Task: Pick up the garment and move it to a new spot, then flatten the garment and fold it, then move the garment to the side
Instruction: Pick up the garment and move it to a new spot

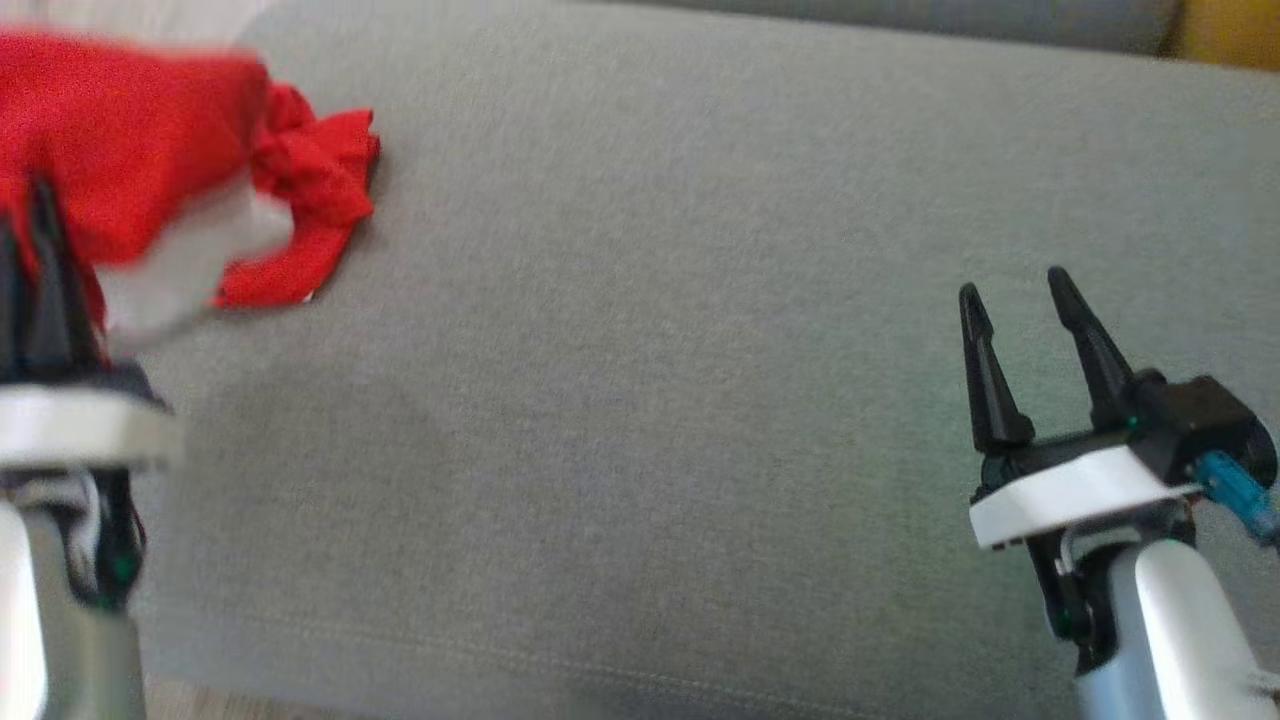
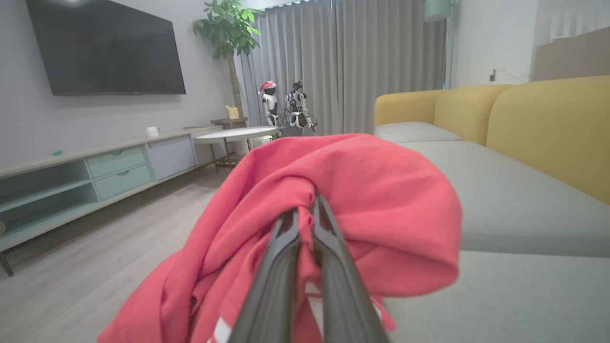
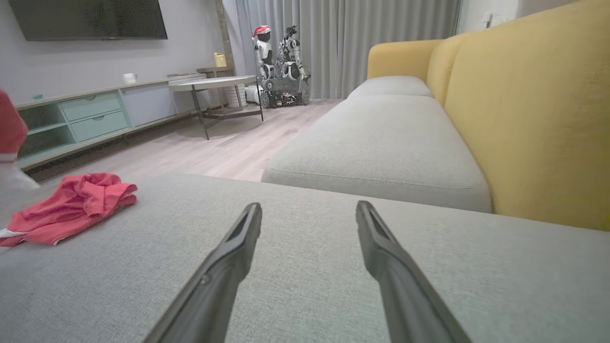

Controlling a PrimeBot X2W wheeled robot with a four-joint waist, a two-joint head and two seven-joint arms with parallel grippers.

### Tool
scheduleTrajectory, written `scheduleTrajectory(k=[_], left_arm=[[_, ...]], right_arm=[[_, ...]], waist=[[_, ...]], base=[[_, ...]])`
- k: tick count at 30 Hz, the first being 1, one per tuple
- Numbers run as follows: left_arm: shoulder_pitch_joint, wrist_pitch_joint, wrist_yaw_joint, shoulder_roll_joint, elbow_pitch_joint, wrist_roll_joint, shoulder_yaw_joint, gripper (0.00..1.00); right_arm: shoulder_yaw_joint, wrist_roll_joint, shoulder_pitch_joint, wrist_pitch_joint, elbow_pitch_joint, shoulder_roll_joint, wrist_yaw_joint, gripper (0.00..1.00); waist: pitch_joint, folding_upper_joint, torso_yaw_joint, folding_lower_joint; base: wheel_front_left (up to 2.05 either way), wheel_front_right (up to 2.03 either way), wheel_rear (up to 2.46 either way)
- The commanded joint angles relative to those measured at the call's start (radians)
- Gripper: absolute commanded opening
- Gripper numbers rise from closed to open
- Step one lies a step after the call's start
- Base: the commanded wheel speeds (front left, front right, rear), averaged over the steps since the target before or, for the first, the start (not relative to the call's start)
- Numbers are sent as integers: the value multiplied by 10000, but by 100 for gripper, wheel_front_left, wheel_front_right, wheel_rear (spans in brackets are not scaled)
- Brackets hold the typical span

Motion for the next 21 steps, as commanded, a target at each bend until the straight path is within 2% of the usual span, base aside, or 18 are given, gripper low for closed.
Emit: scheduleTrajectory(k=[1,6,11,16,21], left_arm=[[-77,103,87,307,-598,30,302,0],[1839,841,297,-174,-2553,-65,288,0],[2810,1377,258,-569,-3638,-99,-217,0],[2791,1713,90,-770,-3771,85,-1152,0],[2058,1806,-112,-863,-3218,267,-2180,0]], right_arm=[[195,105,-73,-136,-375,99,-7,100],[137,258,337,-203,-521,137,-7,100],[113,576,535,-246,-626,142,-7,100],[188,746,499,-249,-729,143,-7,100],[463,904,288,-292,-785,143,-7,100]], waist=[[-422,-1,-313,0],[-779,-1,-695,0],[-915,-1,-1119,0],[-761,-1,-1864,0],[-305,-1,-3121,0]], base=[[0,0,0],[0,0,0],[0,0,0],[0,0,0],[0,0,0]])
